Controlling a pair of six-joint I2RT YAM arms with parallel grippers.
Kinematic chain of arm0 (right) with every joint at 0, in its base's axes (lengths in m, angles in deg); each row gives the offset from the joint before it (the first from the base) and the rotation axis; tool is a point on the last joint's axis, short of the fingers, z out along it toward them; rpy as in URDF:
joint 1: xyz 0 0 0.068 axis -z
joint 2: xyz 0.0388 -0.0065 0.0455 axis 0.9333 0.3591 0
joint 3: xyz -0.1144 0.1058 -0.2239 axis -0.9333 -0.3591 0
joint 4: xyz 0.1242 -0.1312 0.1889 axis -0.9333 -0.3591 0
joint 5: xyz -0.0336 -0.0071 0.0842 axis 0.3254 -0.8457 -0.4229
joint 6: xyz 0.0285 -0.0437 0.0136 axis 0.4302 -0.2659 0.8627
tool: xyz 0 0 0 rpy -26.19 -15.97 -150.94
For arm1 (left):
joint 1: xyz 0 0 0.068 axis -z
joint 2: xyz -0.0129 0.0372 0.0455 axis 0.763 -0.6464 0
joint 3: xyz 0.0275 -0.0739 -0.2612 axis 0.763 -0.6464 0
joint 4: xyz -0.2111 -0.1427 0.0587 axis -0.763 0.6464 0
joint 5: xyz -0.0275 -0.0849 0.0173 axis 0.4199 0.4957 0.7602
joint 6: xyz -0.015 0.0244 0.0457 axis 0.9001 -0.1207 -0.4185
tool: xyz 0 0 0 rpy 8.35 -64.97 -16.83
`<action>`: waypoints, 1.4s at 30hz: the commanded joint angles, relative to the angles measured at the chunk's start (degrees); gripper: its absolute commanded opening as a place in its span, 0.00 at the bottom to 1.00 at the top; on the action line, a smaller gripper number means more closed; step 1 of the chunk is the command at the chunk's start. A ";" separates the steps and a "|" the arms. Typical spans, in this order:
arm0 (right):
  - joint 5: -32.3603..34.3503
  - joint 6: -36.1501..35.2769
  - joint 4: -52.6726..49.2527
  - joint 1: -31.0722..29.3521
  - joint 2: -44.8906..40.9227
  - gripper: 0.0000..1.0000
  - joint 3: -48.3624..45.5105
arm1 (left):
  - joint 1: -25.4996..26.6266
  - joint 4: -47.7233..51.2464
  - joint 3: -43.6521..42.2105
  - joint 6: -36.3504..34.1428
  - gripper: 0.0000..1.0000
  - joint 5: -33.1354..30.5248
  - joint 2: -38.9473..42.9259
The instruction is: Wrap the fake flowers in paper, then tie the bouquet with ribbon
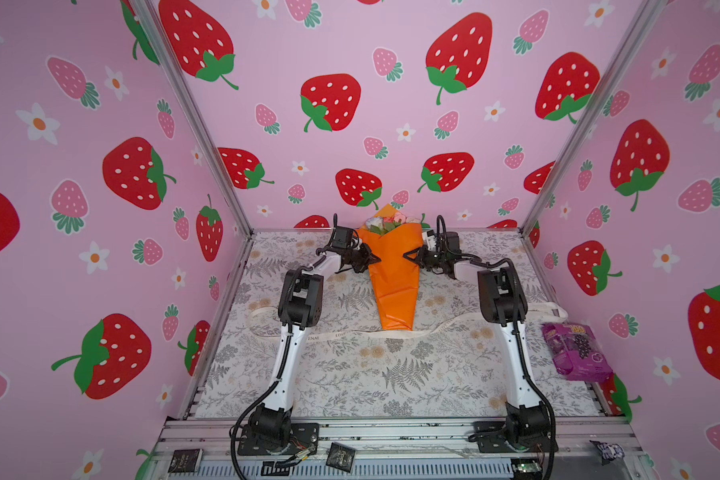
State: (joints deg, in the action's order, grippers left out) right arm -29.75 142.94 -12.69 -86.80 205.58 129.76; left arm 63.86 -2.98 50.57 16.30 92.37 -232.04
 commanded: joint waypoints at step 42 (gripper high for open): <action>9.94 4.13 28.89 -6.85 -40.72 0.00 -68.00 | 6.13 -29.13 -68.87 -0.84 0.00 -5.62 43.01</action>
State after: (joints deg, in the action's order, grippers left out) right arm -21.42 147.09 12.95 -93.95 164.14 62.57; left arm 70.61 -27.68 -17.27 15.36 90.62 -188.94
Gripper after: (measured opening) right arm 0.047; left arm 0.041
